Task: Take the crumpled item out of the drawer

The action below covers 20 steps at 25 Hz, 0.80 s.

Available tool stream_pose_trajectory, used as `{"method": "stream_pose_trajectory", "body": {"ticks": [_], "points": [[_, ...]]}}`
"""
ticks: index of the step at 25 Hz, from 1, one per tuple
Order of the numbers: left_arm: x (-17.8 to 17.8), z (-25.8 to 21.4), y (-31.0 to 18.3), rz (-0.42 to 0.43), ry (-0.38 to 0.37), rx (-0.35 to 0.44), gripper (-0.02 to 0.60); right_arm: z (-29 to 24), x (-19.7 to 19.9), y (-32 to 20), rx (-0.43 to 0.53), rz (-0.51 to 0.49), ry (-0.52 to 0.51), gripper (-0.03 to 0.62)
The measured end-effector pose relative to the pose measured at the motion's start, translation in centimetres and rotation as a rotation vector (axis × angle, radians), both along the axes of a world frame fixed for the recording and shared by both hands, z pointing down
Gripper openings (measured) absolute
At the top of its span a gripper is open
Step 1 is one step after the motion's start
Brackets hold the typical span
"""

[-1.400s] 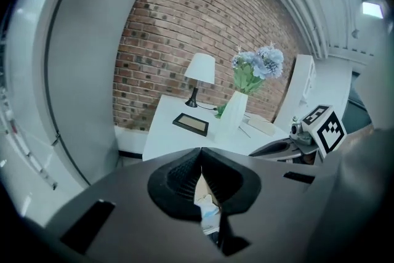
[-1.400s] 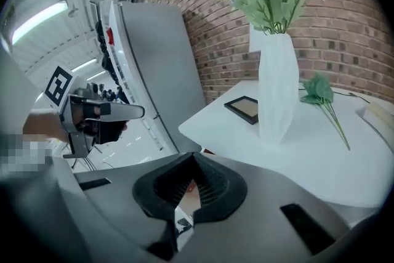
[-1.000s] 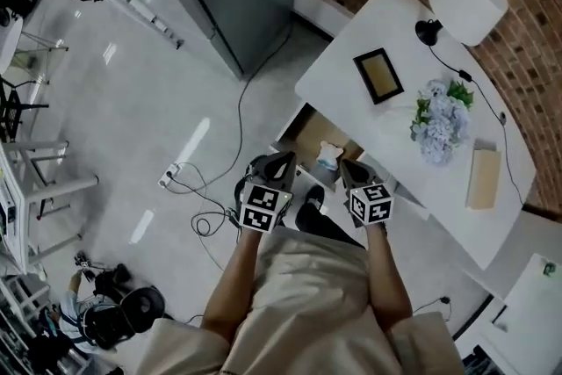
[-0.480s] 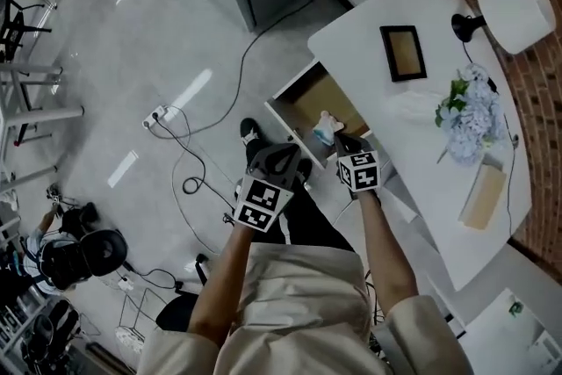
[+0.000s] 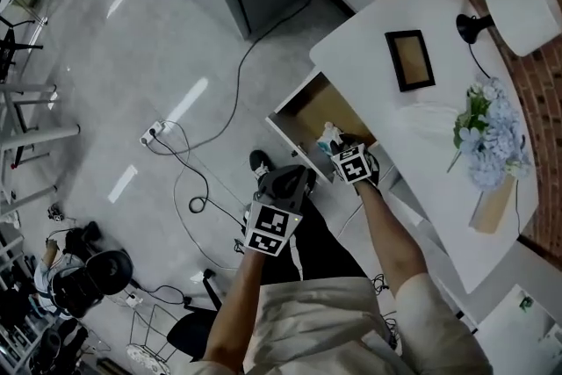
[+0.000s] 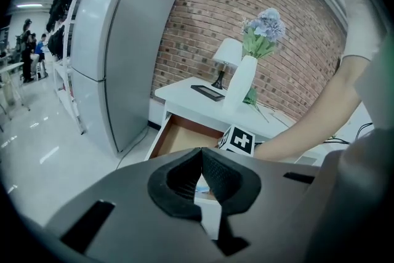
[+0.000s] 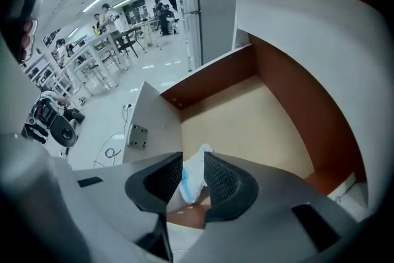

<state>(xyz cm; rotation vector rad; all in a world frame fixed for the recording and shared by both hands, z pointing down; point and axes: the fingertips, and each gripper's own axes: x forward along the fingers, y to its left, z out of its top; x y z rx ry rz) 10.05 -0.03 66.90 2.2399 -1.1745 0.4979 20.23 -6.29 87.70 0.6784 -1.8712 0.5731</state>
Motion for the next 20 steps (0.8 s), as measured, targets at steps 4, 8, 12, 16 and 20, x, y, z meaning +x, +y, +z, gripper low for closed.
{"method": "stream_pose_trajectory", "body": {"ticks": [4, 8, 12, 16, 20], "points": [[-1.7, 1.0, -0.6, -0.022, 0.020, -0.005, 0.017, 2.1, -1.1, -1.0, -0.006, -0.009, -0.001, 0.151], [-2.7, 2.4, -1.2, -0.031, 0.020, -0.024, 0.017, 4.1, -1.1, -1.7, -0.023, -0.033, 0.028, 0.169], [-3.3, 3.0, -1.5, -0.021, 0.025, -0.036, 0.017, 5.9, -0.9, -1.4, -0.030, -0.089, 0.082, 0.184], [-3.7, 3.4, -2.2, -0.005, 0.029, -0.039, 0.017, 7.4, -0.8, -1.7, -0.042, -0.103, 0.137, 0.184], [-4.5, 3.7, -2.7, 0.003, 0.049, -0.049, 0.017, 8.8, -0.6, -1.4, -0.068, -0.142, 0.192, 0.187]]}}
